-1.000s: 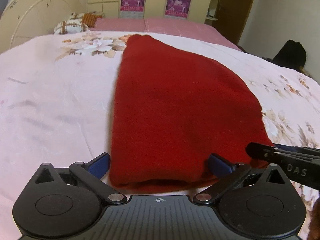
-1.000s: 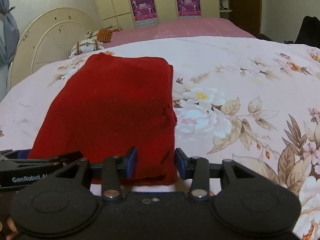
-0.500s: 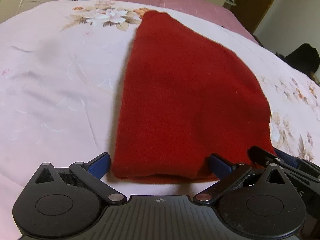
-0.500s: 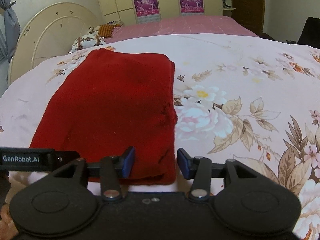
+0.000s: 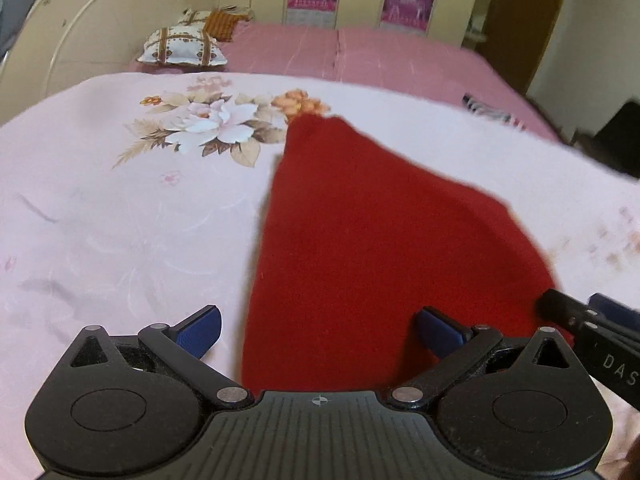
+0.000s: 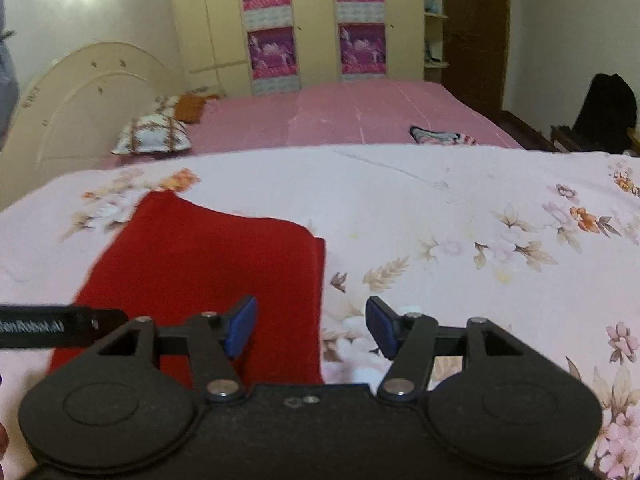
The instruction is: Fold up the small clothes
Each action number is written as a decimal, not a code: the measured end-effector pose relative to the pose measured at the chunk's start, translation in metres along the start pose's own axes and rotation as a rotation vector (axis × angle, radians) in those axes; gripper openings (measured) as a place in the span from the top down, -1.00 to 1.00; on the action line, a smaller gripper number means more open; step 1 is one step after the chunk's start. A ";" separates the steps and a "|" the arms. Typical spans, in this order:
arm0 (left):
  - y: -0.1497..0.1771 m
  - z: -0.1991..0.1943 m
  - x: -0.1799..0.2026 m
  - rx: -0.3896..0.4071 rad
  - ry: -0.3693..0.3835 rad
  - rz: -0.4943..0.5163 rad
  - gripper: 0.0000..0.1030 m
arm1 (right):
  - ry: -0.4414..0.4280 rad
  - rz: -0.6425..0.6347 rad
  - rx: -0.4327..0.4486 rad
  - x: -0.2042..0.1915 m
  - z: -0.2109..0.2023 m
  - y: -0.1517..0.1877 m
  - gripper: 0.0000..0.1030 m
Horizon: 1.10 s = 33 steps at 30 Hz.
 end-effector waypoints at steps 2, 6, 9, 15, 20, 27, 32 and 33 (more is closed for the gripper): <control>0.000 0.004 0.001 0.020 0.006 -0.003 -1.00 | 0.008 -0.017 -0.050 0.001 0.012 0.013 -0.18; -0.001 0.003 0.002 0.042 -0.002 0.010 -1.00 | -0.009 0.014 -0.038 0.004 0.007 0.020 -0.21; -0.002 -0.003 0.005 0.060 -0.022 0.050 -1.00 | -0.007 0.022 -0.028 0.006 0.000 0.019 -0.21; -0.001 -0.030 0.016 0.073 -0.003 0.151 -1.00 | 0.022 -0.025 -0.037 0.002 -0.016 0.023 -0.22; 0.010 -0.067 0.014 0.098 0.034 0.150 -1.00 | 0.017 0.011 0.012 -0.002 -0.055 0.026 -0.28; 0.044 -0.089 0.010 0.083 0.046 0.184 -1.00 | 0.072 0.008 -0.075 -0.002 -0.070 0.066 -0.25; 0.031 -0.142 0.002 0.195 0.047 0.154 -1.00 | 0.047 0.008 0.006 -0.007 -0.116 0.055 -0.33; 0.030 -0.153 0.001 0.215 0.048 0.148 -1.00 | 0.040 0.004 0.023 -0.007 -0.126 0.053 -0.35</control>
Point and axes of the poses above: each gripper's, at about its wrist camera, not at the fingertips, and z roughly the way its jaws point, x to its right, y to its underside, the point moved 9 cm from there along z, roughly the way its jaws point, and after that the axes turned 13 degrees about x, right-handed, at the moved point
